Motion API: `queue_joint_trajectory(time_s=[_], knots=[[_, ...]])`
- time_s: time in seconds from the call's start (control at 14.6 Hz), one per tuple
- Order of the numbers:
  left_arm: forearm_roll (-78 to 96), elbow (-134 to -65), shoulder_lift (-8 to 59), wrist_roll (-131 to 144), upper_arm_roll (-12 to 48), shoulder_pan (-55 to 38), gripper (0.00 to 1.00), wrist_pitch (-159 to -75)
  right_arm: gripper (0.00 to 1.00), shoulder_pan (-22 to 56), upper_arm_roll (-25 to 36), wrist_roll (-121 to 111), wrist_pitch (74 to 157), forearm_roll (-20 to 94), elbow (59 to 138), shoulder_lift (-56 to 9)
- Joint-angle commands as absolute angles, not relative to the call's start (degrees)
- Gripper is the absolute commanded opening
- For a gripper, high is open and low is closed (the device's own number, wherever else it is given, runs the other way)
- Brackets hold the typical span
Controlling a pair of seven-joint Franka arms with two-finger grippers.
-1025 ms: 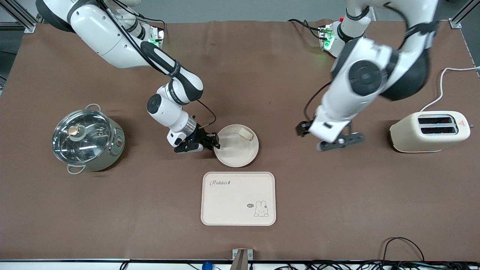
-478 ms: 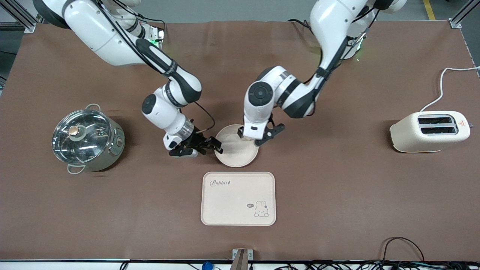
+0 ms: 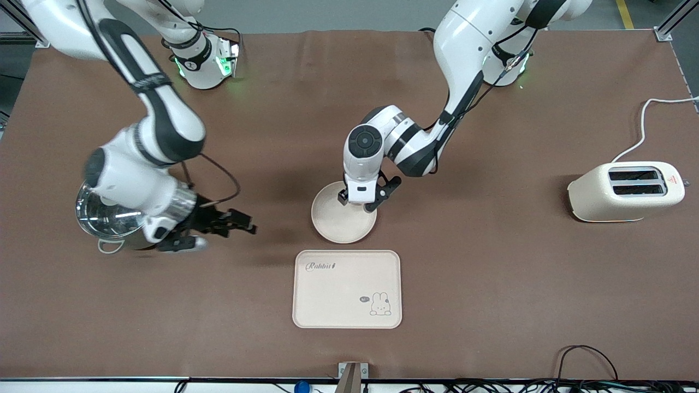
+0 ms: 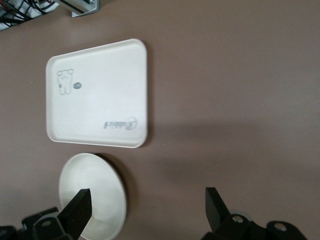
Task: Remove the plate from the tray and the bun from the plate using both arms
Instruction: 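Grasp the bun with the left gripper while the right gripper withdraws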
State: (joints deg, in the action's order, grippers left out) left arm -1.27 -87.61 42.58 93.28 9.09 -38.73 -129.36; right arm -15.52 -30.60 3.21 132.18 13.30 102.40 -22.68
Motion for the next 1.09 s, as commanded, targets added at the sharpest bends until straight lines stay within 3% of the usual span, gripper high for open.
queue_joint_trajectory(time_s=[0.0,0.34,0.48,0.61,0.68,1.02], knots=[[-2.81,-84.29,44.82,97.38,8.26,-39.64,0.82,-129.29,1.0,-19.15,-31.46,2.2,119.93,4.68,94.42,-21.8],[-3.78,-84.2,46.75,98.43,8.17,-39.46,0.66,-129.29,1.0,-25.39,-31.2,-3.69,105.41,2.82,88.08,-13.81],[-4.22,-84.29,47.02,98.7,8.17,-39.46,0.5,-129.37,1.0,-26.8,-31.29,-3.26,97.16,0.97,84.57,-11.17],[-4.22,-84.2,46.93,98.88,8.17,-39.46,0.21,-129.29,1.0,-28.12,-31.03,-2.64,91.61,0.53,82.45,-9.33],[-4.13,-84.2,46.85,99.22,8.26,-39.46,0.14,-129.29,1.0,-28.82,-31.11,-2.55,90.19,0.09,81.31,-9.06],[-4.48,-83.94,45.54,99.41,8.09,-39.03,0.0,-128.5,1.0,-28.83,-31.55,1.31,83.77,-1.14,78.49,-6.52]])
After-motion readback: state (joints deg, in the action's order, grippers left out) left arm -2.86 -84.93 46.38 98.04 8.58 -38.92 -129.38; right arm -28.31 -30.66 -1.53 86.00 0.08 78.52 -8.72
